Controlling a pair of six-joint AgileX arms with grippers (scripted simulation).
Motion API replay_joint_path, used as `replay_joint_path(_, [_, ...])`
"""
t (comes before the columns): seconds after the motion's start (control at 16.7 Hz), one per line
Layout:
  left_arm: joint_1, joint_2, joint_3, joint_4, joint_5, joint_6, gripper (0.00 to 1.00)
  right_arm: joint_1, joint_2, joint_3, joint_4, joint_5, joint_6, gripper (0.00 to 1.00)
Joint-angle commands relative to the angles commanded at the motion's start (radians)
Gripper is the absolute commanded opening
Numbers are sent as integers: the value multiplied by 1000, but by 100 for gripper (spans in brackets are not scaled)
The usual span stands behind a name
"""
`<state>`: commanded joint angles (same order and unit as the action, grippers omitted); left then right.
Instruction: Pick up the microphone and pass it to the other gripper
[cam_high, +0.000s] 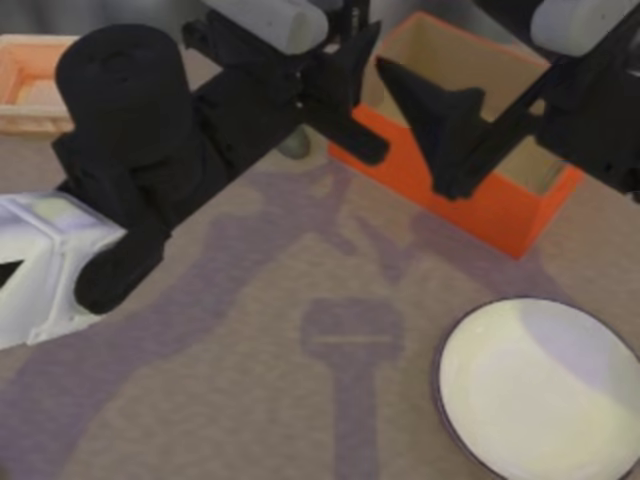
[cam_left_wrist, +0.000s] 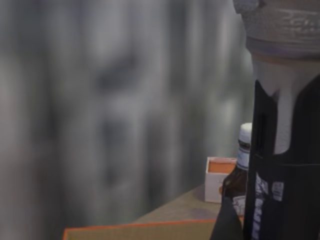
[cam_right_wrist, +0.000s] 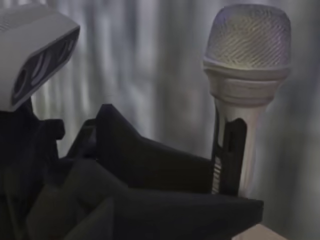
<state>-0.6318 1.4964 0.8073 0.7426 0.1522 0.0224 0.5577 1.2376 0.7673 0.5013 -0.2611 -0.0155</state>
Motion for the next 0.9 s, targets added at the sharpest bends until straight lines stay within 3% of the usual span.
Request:
replay_joint_path(0.48, [0, 0, 0, 0, 0, 0, 0, 65, 339, 279, 52, 69, -1, 100])
replay_joint_path(0.78, [0, 0, 0, 0, 0, 0, 0, 69, 356, 295, 55, 74, -1, 100])
replay_joint_path(0.9, [0, 0, 0, 0, 0, 0, 0, 69, 356, 295, 55, 74, -1, 85])
